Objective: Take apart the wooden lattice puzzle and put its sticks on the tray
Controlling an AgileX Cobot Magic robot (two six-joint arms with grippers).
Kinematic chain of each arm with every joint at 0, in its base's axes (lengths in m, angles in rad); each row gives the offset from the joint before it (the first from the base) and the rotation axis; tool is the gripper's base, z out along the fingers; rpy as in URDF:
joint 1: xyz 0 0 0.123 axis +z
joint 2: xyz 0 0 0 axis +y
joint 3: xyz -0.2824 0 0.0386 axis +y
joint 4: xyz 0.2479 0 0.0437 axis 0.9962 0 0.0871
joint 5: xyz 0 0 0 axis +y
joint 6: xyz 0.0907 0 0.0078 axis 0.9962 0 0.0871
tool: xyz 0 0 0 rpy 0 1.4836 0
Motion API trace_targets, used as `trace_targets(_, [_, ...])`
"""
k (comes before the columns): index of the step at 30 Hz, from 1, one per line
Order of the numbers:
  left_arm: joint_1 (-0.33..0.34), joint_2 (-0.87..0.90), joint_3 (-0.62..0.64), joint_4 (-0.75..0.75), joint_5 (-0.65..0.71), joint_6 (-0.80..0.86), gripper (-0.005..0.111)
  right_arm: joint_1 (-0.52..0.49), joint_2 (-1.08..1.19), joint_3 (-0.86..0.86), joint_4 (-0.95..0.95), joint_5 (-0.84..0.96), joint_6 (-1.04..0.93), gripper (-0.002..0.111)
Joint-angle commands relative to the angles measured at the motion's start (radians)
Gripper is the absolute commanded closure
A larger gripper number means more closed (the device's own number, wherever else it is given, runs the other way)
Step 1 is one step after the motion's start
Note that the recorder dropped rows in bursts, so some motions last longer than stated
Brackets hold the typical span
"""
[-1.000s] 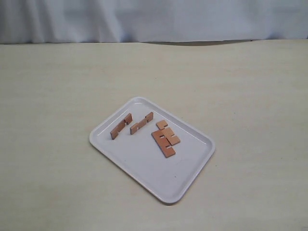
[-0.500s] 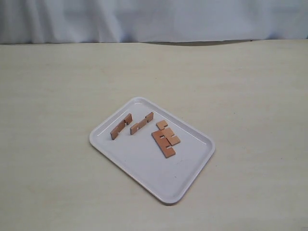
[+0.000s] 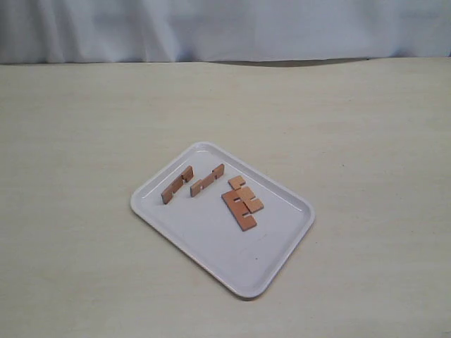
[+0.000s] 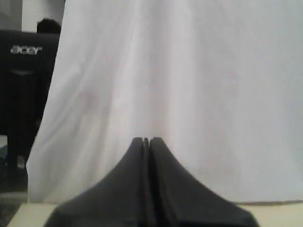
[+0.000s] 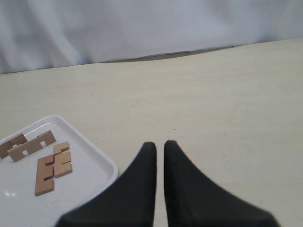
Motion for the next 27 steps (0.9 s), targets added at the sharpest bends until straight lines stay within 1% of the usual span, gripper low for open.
trace_targets(1, [-0.005,-0.001,0.213,-0.032,-0.125,-0.009,0.107,0.002,0.006,0.003,0.000,0.000,0.000,0.102])
trace_targets(2, [-0.005,-0.001,0.284,-0.035,-0.168,-0.005,0.107,0.002,0.006,0.003,0.000,0.000,0.000,0.102])
trace_targets(3, [-0.005,-0.001,0.324,-0.025,-0.189,0.002,0.107,0.002,0.006,0.003,0.000,0.000,0.000,0.102])
trace_targets(5, [-0.005,-0.001,0.324,0.038,-0.137,0.011,0.107,0.002,0.006,0.003,0.000,0.000,0.000,0.102])
trace_targets(9, [-0.005,-0.001,0.324,0.097,-0.128,0.012,0.107,0.002,0.006,0.003,0.000,0.000,0.000,0.102])
trace_targets(12, [-0.005,-0.001,0.324,0.063,-0.114,-0.005,0.107,0.002,0.006,0.003,0.000,0.000,0.000,0.102])
trace_targets(16, [-0.005,-0.001,0.324,0.057,-0.082,-0.005,0.107,0.002,0.006,0.003,0.000,0.000,0.000,0.102])
trace_targets(21, [-0.005,-0.001,0.324,-0.038,0.008,-0.042,0.107,0.002,0.006,0.003,0.000,0.000,0.000,0.102])
trace_targets(27, [-0.005,-0.001,0.324,-0.040,0.110,-0.057,0.107,0.002,0.006,0.003,0.000,0.000,0.000,0.102])
